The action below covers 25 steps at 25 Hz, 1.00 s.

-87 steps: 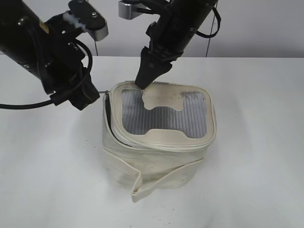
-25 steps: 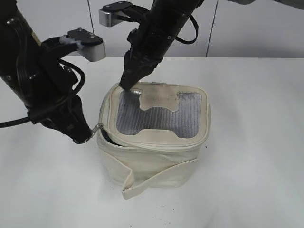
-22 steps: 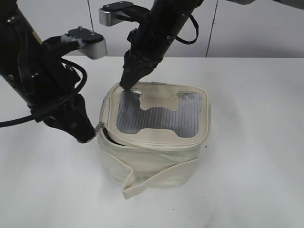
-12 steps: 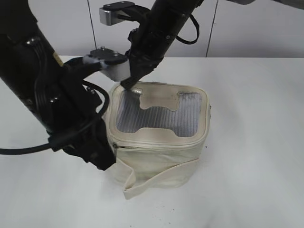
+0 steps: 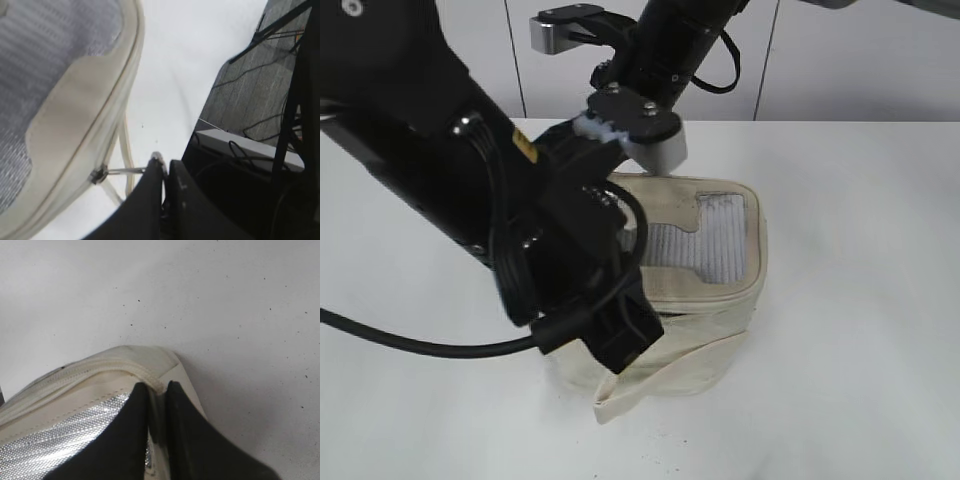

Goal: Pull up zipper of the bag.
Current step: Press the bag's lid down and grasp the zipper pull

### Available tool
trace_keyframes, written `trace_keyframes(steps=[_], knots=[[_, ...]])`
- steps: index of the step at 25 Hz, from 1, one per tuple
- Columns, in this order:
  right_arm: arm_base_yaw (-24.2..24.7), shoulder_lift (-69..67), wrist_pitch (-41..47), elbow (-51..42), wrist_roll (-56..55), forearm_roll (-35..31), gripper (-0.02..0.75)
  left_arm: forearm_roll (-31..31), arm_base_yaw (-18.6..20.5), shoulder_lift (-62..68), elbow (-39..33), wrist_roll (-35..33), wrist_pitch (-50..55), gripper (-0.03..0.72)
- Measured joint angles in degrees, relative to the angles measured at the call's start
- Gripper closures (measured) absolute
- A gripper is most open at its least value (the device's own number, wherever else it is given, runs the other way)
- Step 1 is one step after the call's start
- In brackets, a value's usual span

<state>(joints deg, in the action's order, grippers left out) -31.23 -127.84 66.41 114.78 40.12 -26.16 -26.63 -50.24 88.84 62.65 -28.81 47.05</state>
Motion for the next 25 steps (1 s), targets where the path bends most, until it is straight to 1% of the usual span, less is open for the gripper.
trace_keyframes(steps=[3, 5, 14, 17, 20, 23, 25], knots=[[0.0, 0.0, 0.17, 0.02, 0.0, 0.06, 0.659, -0.3, -1.6, 0.78, 0.0, 0.0, -3.04, 0.69], [0.0, 0.0, 0.41, 0.02, 0.0, 0.06, 0.659, -0.83, -1.97, 2.01, 0.0, 0.0, -3.42, 0.69], [0.0, 0.0, 0.47, 0.02, 0.0, 0.12, 0.659, -2.39, -2.17, 3.23, 0.0, -0.05, -4.14, 0.69], [0.0, 0.0, 0.47, 0.02, 0.0, 0.18, 0.66, -1.94, -2.22, 2.73, 0.05, -0.05, -3.93, 0.673], [0.12, 0.0, 0.29, 0.07, -0.1, 0.51, 0.66, -0.46, -2.55, 0.56, 0.05, -0.05, -3.29, 0.611], [0.36, 0.0, 0.24, 0.12, -0.38, 0.92, 0.654, 1.91, -2.87, -1.44, 0.05, -0.05, -2.8, 0.505], [0.48, 0.0, 0.06, 0.17, -0.74, 1.2, 0.604, 3.38, -2.93, -2.53, 0.05, 0.0, -2.48, 0.424]])
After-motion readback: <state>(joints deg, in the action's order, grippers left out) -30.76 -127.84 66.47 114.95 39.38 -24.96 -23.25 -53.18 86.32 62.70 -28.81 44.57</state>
